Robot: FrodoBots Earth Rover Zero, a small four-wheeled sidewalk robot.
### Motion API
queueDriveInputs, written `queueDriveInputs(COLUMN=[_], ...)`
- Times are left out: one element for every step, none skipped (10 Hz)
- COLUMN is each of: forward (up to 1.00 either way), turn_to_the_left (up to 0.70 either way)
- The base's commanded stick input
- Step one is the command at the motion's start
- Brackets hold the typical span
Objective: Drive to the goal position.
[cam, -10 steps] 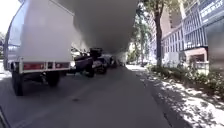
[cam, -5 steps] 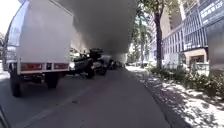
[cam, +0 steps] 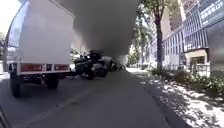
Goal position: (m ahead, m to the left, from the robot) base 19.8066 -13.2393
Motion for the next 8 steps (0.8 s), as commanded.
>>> queueDriveInputs(forward=[0.45,0.45,0.45,0.45,0.45,0.45,0.45,0.45], turn_to_the_left=[0.0,0.0,0.0,0.0,0.0,0.0,0.0,0.0])
